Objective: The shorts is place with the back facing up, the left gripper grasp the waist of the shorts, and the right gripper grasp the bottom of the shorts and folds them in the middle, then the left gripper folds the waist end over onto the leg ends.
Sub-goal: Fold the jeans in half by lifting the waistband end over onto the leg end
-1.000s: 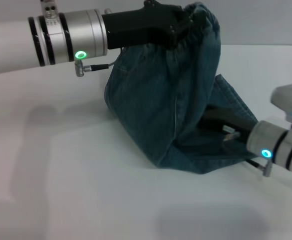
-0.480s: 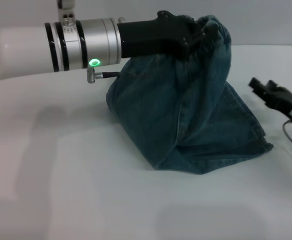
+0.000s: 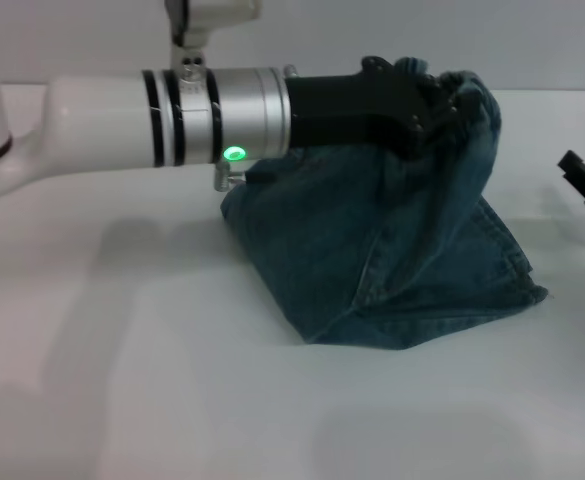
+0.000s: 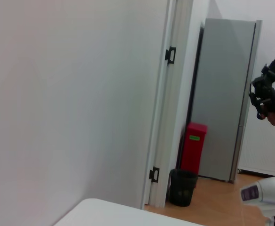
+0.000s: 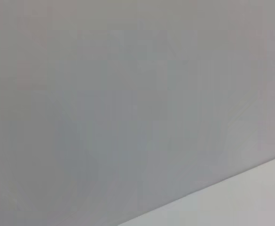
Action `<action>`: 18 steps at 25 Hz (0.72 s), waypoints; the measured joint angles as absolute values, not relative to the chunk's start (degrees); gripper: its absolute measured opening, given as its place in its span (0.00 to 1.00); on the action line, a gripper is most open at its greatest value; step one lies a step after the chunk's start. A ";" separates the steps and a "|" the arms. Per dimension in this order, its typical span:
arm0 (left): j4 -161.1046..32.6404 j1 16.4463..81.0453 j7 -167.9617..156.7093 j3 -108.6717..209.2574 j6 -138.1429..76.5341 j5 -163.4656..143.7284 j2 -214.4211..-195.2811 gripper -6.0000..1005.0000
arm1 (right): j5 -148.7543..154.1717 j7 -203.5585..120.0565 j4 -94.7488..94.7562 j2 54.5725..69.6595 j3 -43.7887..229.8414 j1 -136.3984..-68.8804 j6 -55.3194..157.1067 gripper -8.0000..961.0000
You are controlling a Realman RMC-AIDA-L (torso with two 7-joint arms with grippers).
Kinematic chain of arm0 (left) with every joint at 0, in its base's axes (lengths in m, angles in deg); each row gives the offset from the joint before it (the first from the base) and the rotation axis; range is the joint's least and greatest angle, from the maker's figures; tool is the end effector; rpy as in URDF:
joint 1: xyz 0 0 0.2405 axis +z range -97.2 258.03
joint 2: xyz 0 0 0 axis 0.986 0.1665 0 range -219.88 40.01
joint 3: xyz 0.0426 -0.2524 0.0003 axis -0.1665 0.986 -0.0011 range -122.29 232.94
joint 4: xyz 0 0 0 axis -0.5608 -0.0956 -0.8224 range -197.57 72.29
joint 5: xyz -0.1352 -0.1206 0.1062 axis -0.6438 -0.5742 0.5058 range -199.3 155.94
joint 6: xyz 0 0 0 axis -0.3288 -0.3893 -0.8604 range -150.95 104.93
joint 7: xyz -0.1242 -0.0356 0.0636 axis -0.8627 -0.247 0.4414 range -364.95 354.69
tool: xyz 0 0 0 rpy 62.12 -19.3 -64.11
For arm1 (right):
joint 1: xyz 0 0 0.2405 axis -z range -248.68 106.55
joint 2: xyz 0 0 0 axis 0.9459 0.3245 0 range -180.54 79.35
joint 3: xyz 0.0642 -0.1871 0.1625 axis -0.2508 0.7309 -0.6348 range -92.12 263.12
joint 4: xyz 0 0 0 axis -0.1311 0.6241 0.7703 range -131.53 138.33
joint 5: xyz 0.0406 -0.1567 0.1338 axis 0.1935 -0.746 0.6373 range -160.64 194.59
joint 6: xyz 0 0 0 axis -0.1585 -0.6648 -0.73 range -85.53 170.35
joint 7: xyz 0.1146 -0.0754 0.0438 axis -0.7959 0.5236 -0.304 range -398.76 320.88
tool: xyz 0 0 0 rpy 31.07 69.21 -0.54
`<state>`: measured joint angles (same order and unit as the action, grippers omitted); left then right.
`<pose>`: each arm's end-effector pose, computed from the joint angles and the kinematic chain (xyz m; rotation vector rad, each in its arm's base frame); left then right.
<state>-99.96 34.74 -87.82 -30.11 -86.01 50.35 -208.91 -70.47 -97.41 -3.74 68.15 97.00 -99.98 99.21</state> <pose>-0.0914 0.3905 -0.0706 -2.8038 -0.3305 -0.9065 0.3618 0.3440 -0.0057 -1.6124 1.1656 0.8652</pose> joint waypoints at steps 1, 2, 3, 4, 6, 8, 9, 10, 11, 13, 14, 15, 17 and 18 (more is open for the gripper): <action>-99.98 34.77 -87.81 -31.05 -85.25 49.24 -208.94 0.05 | -70.47 -97.40 -3.85 68.14 96.64 -99.85 99.20 0.62; -99.99 34.88 -87.78 -33.03 -84.16 47.79 -208.99 0.05 | -70.47 -97.39 -3.87 68.14 96.38 -99.76 99.20 0.62; -99.99 34.94 -87.75 -34.01 -83.52 46.91 -209.00 0.06 | -70.47 -97.39 -3.87 68.14 96.24 -99.66 99.18 0.62; -100.06 35.06 -87.65 -35.68 -82.26 45.34 -209.00 0.06 | -70.47 -97.38 -3.88 68.14 96.15 -99.56 99.15 0.62; -100.30 35.25 -87.29 -38.08 -80.46 43.17 -209.01 0.07 | -70.47 -97.38 -3.89 68.13 96.13 -99.46 99.10 0.62; -100.91 35.51 -86.91 -40.84 -78.37 40.86 -209.02 0.08 | -70.47 -97.37 -3.89 68.13 96.12 -99.44 99.04 0.62; -101.09 35.60 -86.85 -41.43 -77.83 40.34 -209.02 0.09 | -70.47 -97.36 -3.90 68.13 96.11 -99.44 99.02 0.62; -101.43 35.79 -86.78 -42.36 -77.02 39.75 -209.02 0.09 | -70.47 -97.36 -3.90 68.13 96.10 -99.44 99.01 0.62; -101.71 35.93 -86.71 -42.96 -76.42 39.39 -209.02 0.10 | -70.47 -97.35 -3.90 68.13 96.10 -99.45 99.01 0.62; -101.93 36.05 -86.43 -43.54 -75.94 39.26 -209.02 0.11 | -70.47 -97.35 -3.90 68.14 96.09 -99.45 99.01 0.62; -101.93 36.10 -86.32 -43.70 -75.85 39.24 -209.02 0.14 | -70.47 -97.34 -3.90 68.13 96.08 -99.45 99.01 0.62; -101.93 36.18 -86.27 -43.73 -75.80 39.23 -209.01 0.18 | -70.47 -97.34 -3.90 68.13 96.06 -99.45 99.00 0.62; -101.96 36.41 -86.25 -43.58 -75.70 39.20 -209.01 0.25 | -70.47 -97.33 -3.90 68.13 96.04 -99.45 99.00 0.62; -102.08 36.63 -86.24 -43.48 -75.66 39.10 -209.01 0.29 | -70.48 -97.32 -3.90 68.13 95.99 -99.45 99.01 0.62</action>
<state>-102.08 36.63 -86.24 -43.48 -75.66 39.10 -209.01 -70.48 -97.32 -3.90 68.13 95.99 -99.45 99.01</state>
